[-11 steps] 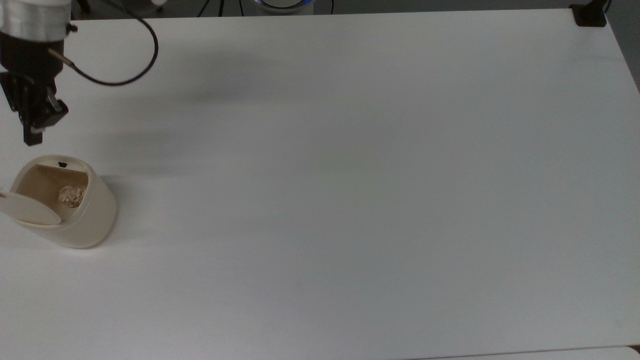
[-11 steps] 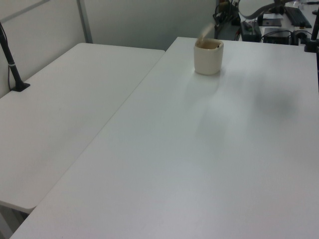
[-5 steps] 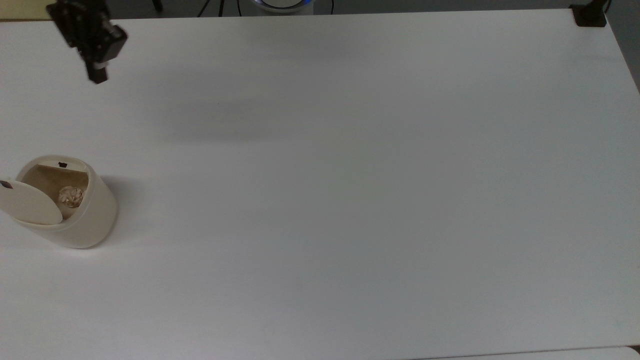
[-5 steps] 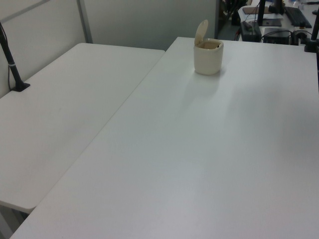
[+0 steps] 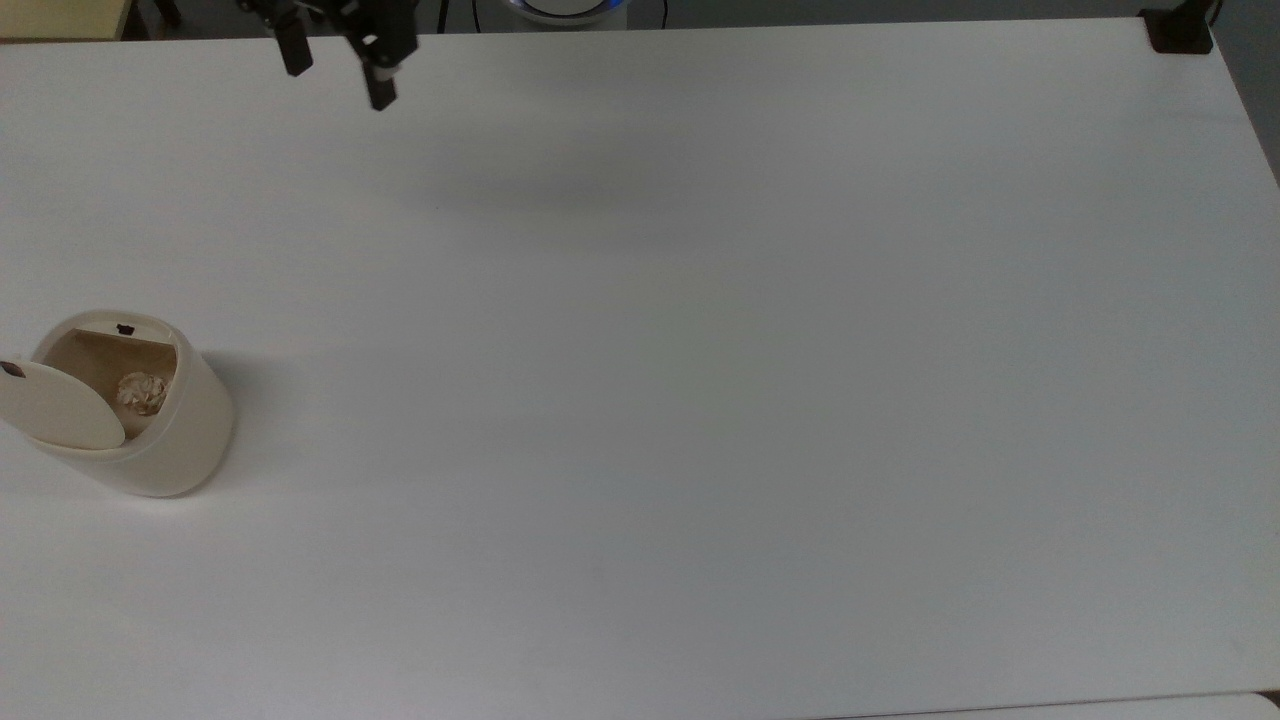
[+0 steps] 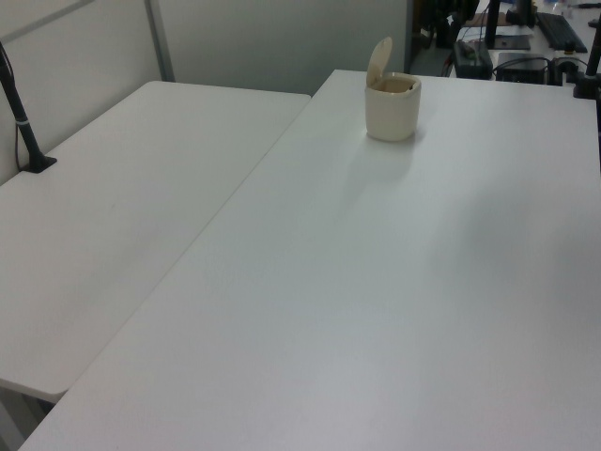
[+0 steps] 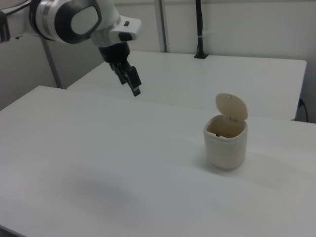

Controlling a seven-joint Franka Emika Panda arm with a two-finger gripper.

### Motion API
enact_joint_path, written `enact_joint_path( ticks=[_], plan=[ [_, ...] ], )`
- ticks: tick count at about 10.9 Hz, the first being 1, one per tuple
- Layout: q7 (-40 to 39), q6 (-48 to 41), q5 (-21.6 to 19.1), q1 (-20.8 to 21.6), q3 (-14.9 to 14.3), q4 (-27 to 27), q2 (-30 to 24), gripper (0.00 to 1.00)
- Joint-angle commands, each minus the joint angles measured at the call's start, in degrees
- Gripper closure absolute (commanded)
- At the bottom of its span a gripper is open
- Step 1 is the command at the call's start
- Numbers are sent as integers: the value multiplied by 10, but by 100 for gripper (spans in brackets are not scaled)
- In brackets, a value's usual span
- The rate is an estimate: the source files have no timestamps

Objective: Open the trash bin

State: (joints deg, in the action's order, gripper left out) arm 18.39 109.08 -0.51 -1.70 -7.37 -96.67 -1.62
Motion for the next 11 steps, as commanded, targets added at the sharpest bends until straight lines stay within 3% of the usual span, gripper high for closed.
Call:
enact_joint_path(
  ticks=[1, 4, 9, 11],
  plan=[
    [6, -43, -16, 40, -5, -12, -10, 0],
    [-11, -47, -12, 75, -4, -13, -1, 0],
    [-192, -48, -8, 68, -3, -12, 4, 0],
    [-202, -51, -9, 64, -4, -10, 2, 0]
  ],
)
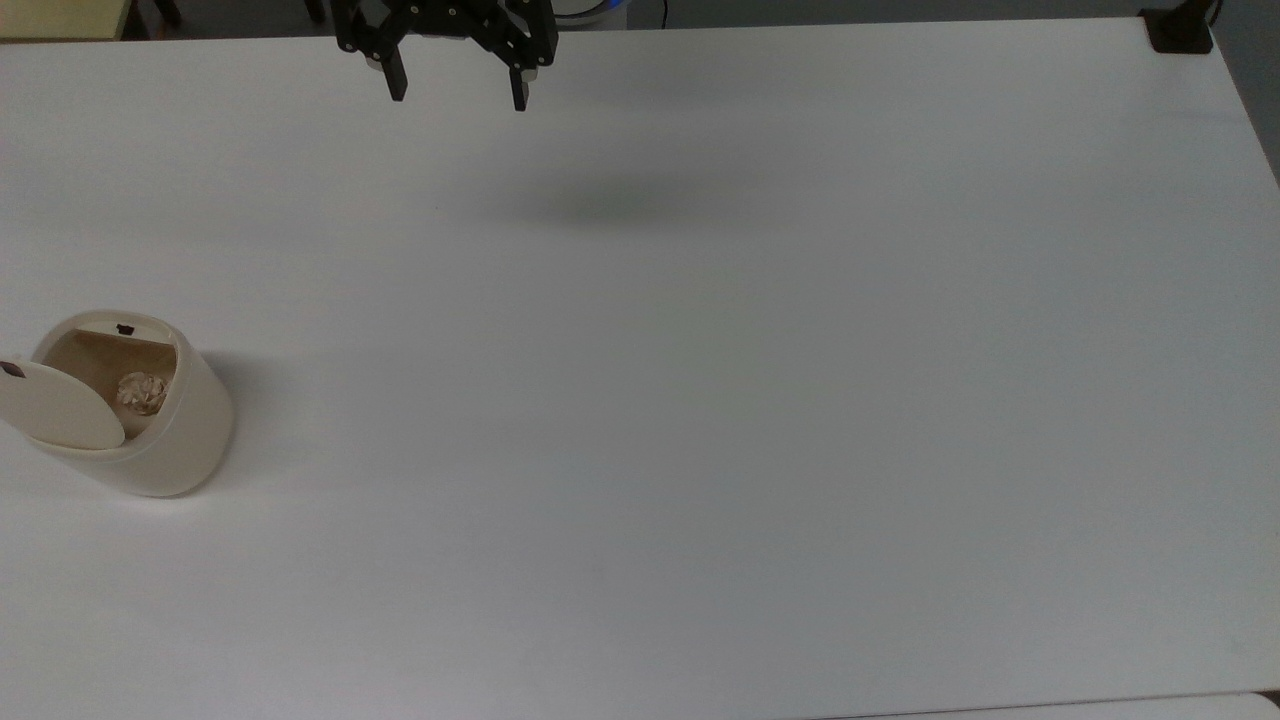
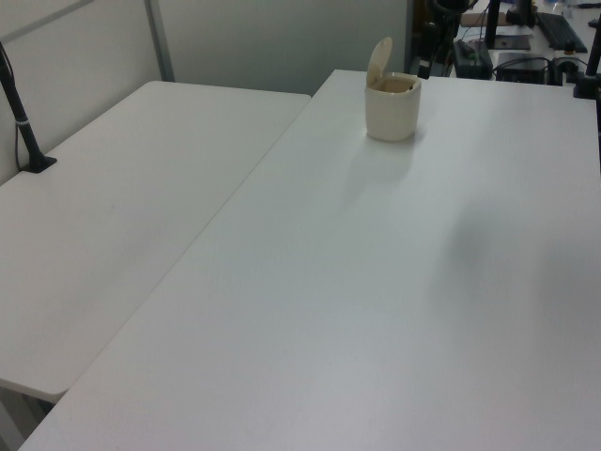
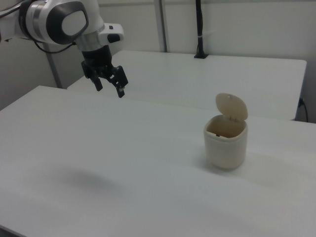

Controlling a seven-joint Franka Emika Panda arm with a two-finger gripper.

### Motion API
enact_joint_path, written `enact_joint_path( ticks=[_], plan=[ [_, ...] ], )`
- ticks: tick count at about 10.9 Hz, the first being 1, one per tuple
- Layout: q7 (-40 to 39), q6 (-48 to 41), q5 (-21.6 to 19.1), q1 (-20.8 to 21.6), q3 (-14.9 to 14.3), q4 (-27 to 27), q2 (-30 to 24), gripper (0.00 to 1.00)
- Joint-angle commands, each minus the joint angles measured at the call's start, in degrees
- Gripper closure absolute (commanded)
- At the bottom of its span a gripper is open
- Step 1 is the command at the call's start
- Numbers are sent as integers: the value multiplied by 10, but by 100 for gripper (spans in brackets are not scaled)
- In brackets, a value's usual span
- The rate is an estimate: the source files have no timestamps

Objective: Open the trash bin

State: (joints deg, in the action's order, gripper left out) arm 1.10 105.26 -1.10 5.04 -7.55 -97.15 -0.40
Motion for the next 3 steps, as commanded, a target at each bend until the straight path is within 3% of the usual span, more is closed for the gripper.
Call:
enact_joint_path(
  ticks=[1, 3],
  plan=[
    [-26, -13, -4, -4, -2, -5, -12, 0],
    [-25, -27, -4, -4, -2, -4, -12, 0]
  ],
)
